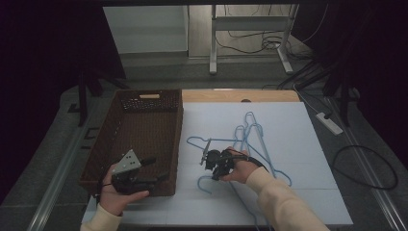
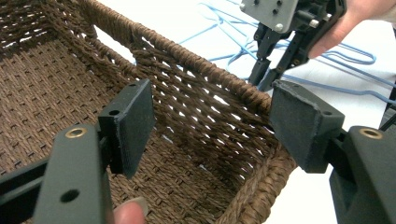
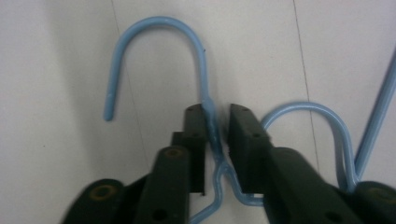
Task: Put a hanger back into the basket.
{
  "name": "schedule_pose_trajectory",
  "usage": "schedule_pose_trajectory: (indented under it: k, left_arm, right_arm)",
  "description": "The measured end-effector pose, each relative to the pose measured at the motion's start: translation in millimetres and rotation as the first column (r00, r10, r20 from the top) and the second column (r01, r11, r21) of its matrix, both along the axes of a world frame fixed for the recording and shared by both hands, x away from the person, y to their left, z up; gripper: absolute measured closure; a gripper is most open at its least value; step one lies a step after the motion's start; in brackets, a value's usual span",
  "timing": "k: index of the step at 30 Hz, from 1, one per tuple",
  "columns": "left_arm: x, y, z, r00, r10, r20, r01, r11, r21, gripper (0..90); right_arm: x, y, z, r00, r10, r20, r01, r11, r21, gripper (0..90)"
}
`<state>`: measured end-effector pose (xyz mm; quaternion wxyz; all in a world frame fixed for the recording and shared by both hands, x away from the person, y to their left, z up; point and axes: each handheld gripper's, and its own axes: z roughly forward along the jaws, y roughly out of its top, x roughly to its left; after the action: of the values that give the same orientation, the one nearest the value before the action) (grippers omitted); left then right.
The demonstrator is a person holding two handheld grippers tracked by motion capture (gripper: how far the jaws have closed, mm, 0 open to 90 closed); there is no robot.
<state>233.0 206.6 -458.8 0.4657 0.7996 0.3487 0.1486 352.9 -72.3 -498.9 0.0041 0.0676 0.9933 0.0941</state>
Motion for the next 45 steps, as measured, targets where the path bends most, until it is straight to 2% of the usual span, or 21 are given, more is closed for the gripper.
schedule_pose_trajectory:
  k: [3,7,9,11,12,13,14,18,21,25,29,36,42,45]
  left_arm:
    - [-0.2,0.4,0.6,1.0000,0.003,0.002,-0.003,1.0000,-0.001,31.4]
    - [0.0,0.7,0.7,1.0000,0.005,0.002,-0.005,1.0000,-0.002,31.4]
    - [-0.1,0.2,1.0,1.0000,0.004,0.002,-0.004,1.0000,-0.001,31.5]
    - [-0.5,-0.5,1.7,1.0000,0.003,0.004,-0.003,1.0000,-0.001,31.5]
    - [-0.8,-1.1,2.1,1.0000,0.002,0.005,-0.002,1.0000,-0.002,31.5]
    - [-1.5,-2.1,3.4,1.0000,0.000,0.009,0.000,1.0000,0.000,31.5]
    - [-2.0,-2.9,4.1,0.9999,-0.002,0.010,0.002,1.0000,-0.002,31.5]
    - [-3.5,-6.9,6.3,0.9998,-0.010,0.015,0.010,0.9999,-0.002,31.5]
    - [-4.6,-10.6,8.0,0.9997,-0.019,0.015,0.019,0.9998,0.000,31.4]
    - [-6.0,-18.2,11.3,0.9994,-0.031,0.013,0.031,0.9995,0.005,31.4]
    - [-6.9,-27.5,13.5,0.9986,-0.052,0.008,0.052,0.9986,0.013,31.4]
    - [-6.6,-46.3,17.6,0.9971,-0.074,-0.017,0.074,0.9969,0.027,31.4]
    - [-2.4,-67.6,20.3,0.9933,-0.103,-0.052,0.105,0.9942,0.025,31.3]
    - [-0.1,-80.2,21.4,0.9898,-0.126,-0.067,0.128,0.9912,0.033,31.3]
  right_arm:
    - [-0.1,-1.3,0.0,0.9998,0.016,0.008,-0.016,1.000,0.009,85.6]
    - [-2.6,-5.9,2.4,0.9994,-0.004,0.036,0.003,0.999,0.036,86.1]
    - [-2.7,-12.7,8.8,0.9975,-0.040,0.058,0.036,0.997,0.067,86.2]
    - [-1.5,-21.8,17.9,0.9937,-0.096,0.058,0.089,0.989,0.121,86.3]
    - [-0.4,-32.7,28.4,0.9861,-0.156,0.057,0.144,0.973,0.178,86.3]
    - [-0.1,-38.6,33.6,0.9820,-0.181,0.053,0.167,0.964,0.206,86.3]
    - [0.0,-42.9,37.1,0.9784,-0.198,0.058,0.181,0.957,0.226,86.3]
    - [-2.6,-65.5,51.6,0.9551,-0.290,0.061,0.258,0.915,0.311,86.3]
    - [-4.2,-82.0,56.8,0.9370,-0.346,0.051,0.303,0.877,0.372,86.3]
    - [-8.1,-100.3,61.4,0.9159,-0.397,0.057,0.334,0.833,0.441,86.3]
    - [-13.1,-112.4,65.6,0.9059,-0.421,0.045,0.344,0.794,0.500,86.3]
    - [-17.7,-122.9,67.4,0.8862,-0.462,0.033,0.366,0.743,0.561,86.3]
    - [-17.1,-124.0,65.0,0.8712,-0.490,0.023,0.389,0.718,0.577,86.3]
    - [-17.0,-123.7,64.6,0.8690,-0.494,0.021,0.392,0.713,0.582,86.3]
